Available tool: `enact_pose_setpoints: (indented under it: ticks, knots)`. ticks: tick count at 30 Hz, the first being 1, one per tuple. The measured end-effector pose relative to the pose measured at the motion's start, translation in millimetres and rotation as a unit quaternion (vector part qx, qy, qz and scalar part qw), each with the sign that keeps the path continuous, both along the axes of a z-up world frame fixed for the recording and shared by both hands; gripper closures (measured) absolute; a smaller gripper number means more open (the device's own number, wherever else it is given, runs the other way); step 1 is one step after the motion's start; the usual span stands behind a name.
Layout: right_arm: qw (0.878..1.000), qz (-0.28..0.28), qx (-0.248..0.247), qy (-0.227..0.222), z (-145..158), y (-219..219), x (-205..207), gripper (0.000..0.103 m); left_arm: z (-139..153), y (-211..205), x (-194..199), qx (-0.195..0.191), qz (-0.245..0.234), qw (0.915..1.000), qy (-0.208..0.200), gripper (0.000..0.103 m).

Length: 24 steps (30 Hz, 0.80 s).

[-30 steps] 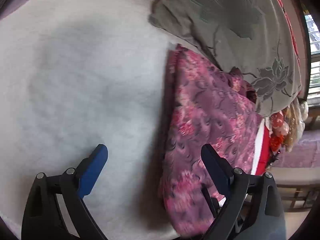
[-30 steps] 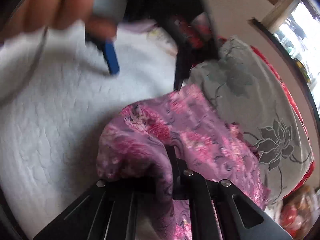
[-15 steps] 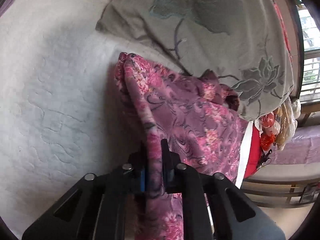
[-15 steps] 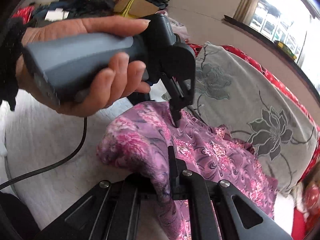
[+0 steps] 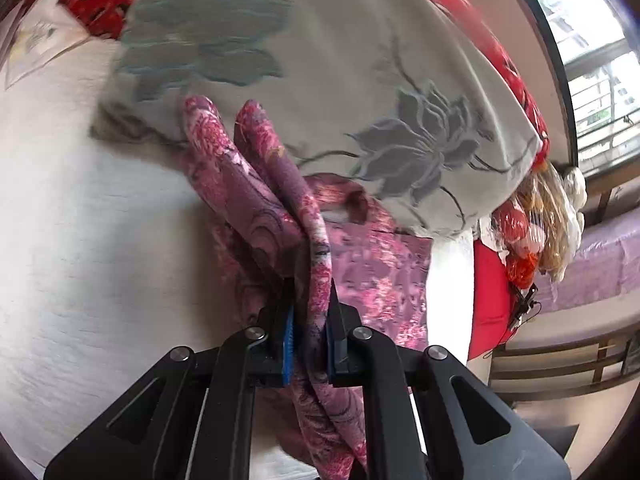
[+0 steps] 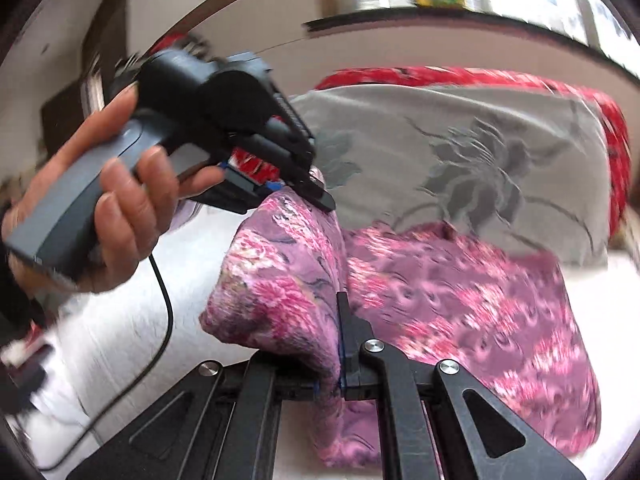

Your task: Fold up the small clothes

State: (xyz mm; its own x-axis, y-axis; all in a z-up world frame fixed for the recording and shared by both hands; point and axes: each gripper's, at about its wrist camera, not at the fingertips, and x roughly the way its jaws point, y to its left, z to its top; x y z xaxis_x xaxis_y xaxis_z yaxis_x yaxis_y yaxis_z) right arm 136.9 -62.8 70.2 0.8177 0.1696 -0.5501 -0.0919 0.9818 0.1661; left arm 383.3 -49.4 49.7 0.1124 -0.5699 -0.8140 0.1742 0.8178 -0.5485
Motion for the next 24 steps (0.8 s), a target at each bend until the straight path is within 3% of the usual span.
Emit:
enact_pose_setpoints:
  ticks: [10,15,24]
  knots:
    - [0.99,-0.055,0.131,0.004,-4,-75,-31,0.098,7,-71,-19,0.017,-0.033,0.9993,-0.004,0.094]
    - [0.973,-0.093,0.21,0.012,-18,-117,-46,0.098,-2,-120,-31,0.034,-0.063,0.9975,-0.002,0.094]
    - [0.943,-0.154,0.293,0.021,-46,-175,-79,0.098,-45,-199,-54,0.07,-0.113,0.9907,0.029,0.094]
